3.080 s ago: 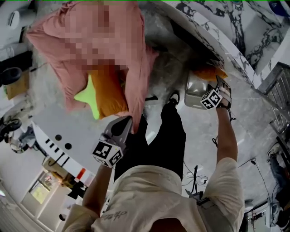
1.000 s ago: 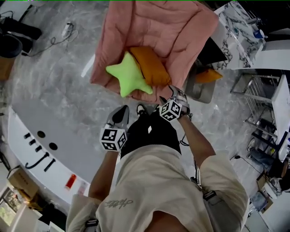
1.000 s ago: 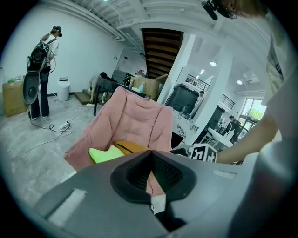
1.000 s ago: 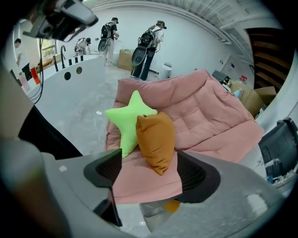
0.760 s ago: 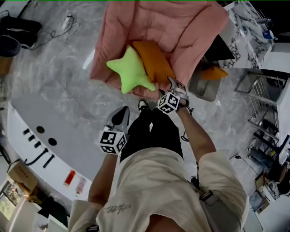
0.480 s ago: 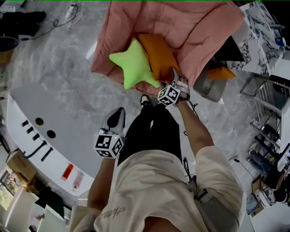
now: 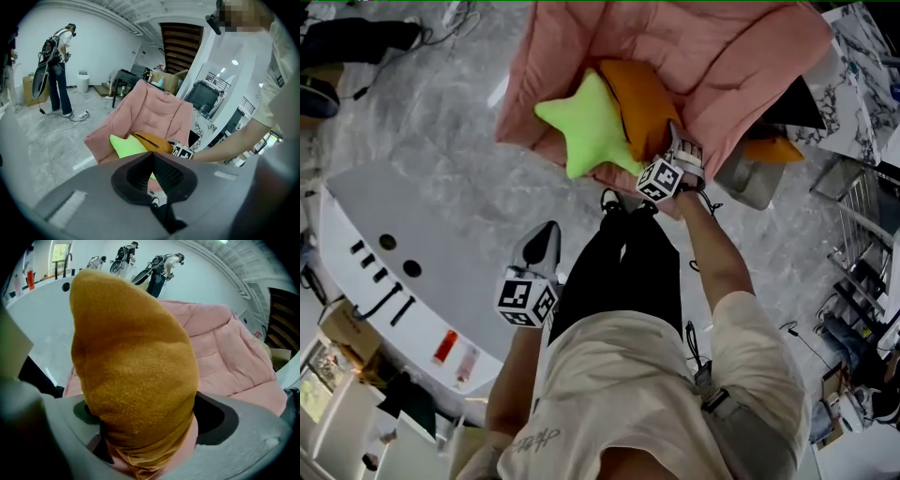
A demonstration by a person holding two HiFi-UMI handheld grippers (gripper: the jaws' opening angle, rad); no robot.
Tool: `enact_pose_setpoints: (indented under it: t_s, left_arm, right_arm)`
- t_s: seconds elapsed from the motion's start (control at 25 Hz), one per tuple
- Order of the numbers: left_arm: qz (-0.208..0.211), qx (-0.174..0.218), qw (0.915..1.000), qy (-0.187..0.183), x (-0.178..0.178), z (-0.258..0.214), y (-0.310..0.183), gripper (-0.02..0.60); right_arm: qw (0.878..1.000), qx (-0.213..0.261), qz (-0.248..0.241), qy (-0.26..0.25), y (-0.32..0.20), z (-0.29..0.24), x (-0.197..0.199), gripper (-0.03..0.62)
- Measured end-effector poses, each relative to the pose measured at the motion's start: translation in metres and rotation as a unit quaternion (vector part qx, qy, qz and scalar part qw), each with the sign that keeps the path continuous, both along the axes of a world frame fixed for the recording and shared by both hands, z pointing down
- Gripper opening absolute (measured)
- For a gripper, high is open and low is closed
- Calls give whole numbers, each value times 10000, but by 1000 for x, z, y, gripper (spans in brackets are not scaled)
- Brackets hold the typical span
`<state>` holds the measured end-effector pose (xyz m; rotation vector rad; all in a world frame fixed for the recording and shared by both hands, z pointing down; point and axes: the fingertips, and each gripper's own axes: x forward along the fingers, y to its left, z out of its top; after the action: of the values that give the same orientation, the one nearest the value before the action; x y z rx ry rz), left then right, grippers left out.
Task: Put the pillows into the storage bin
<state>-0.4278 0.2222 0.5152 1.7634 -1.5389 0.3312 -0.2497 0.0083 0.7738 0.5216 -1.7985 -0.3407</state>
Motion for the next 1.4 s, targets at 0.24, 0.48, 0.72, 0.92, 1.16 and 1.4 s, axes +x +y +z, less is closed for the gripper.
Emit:
enact_pose_setpoints:
  t_s: [0.24,0.48,0.72,0.92,1.16,1.4]
  left_arm:
    - [-21,140,9998,154,-4,-6,-10,20]
    - [110,376,9990,220,0,-18,-28,19]
    - [311,570,9972,362,4,-28,-42,19]
    - [627,809,9937,466,19,-37,-59,20]
    - [1246,1005,9848,679,47,-45,-81,20]
    - [1897,1018,9734,781,93,-50,-85,20]
  right_arm:
    - [9985,-522,-169,56,-16,-20,-4,389]
    - [9976,-646,-101,-225,-18,-75,-4,345]
    - [9970,-447,196,-600,8,-139,6,344]
    - [9975,-78,261,-646,34,-192,31,345]
    - [9943,345,710,-712,65,-259,81,348]
    - [9869,721,1250,-716,104,-309,139,348]
